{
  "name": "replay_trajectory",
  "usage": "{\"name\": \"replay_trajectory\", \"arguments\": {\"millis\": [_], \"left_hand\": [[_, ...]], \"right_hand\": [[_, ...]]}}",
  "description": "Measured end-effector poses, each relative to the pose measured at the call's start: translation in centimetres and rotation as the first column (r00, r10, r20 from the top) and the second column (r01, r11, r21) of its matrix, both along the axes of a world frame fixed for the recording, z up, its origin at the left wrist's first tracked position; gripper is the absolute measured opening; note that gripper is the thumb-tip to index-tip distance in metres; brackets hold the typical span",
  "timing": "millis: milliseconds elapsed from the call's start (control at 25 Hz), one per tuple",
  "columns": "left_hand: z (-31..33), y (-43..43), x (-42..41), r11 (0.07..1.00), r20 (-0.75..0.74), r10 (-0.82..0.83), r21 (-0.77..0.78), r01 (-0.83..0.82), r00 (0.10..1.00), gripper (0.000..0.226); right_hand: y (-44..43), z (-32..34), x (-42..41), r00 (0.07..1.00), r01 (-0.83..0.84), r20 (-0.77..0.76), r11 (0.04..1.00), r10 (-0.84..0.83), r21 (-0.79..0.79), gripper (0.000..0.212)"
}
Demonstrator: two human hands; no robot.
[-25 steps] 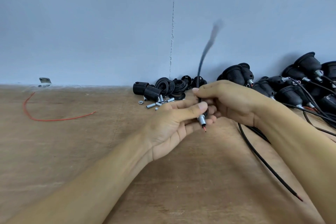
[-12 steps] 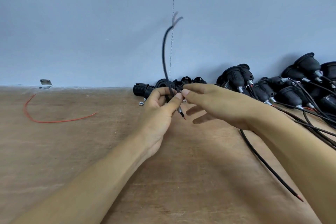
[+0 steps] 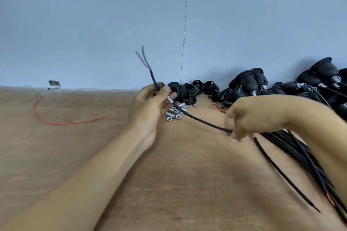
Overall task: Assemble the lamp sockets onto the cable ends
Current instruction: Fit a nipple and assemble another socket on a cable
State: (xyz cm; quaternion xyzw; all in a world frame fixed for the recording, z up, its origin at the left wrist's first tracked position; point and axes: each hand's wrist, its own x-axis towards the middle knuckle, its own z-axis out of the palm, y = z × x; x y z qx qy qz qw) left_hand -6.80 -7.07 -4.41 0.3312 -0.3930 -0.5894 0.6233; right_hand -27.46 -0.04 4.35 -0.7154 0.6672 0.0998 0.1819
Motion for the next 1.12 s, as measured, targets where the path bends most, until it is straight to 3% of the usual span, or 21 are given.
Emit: {"name": "replay_trajectory", "arguments": {"millis": [80, 160, 280, 360, 520, 680, 800, 1120], "left_hand": [[-0.2, -0.2, 0.2, 1.0, 0.106, 0.016, 0.018, -0.018, 0.994, 0.003], [-0.4, 0.0, 0.0, 0.998, 0.141, 0.037, 0.041, -0.043, 0.989, 0.002], [-0.7, 0.6, -0.7, 0.998, 0.107, -0.01, 0.061, 0.004, 0.994, 0.008], [-1.0, 1.4, -1.4, 0.997, 0.115, -0.049, 0.063, 0.041, 0.992, 0.012], [-1.7, 2.5, -2.6, 0.995, 0.136, -0.071, 0.075, 0.062, 0.988, 0.014], [-1.6, 1.8, -1.4, 0.999, 0.343, 0.005, 0.036, -0.019, 0.939, 0.016], [-1.7, 1.3, -1.0, 0.999, 0.37, -0.026, 0.049, 0.009, 0.929, 0.02], [-2.2, 0.7, -0.9, 0.999, 0.547, -0.027, -0.015, 0.042, 0.836, 0.037]], "right_hand": [[0.6, 1.5, -1.2, 0.953, 0.035, -0.299, 0.997, -0.052, -0.062, 0.009], [1.2, 2.6, -2.0, 0.911, 0.142, -0.357, 0.969, -0.208, -0.202, 0.012], [1.0, 2.6, -1.3, 0.918, 0.197, -0.253, 0.905, -0.305, -0.376, 0.03], [0.1, 1.0, 0.4, 0.975, 0.154, -0.075, 0.878, -0.21, -0.453, 0.044], [-1.2, -3.6, 4.2, 0.96, 0.062, 0.267, 0.857, 0.09, -0.511, 0.026], [-2.0, -6.5, 4.2, 0.862, 0.132, 0.486, 0.862, 0.143, -0.489, 0.025], [-2.7, -7.5, 3.9, 0.842, 0.185, 0.529, 0.864, 0.107, -0.468, 0.028], [-3.4, -8.7, 2.3, 0.9, 0.136, 0.417, 0.824, 0.129, -0.55, 0.026]]}}
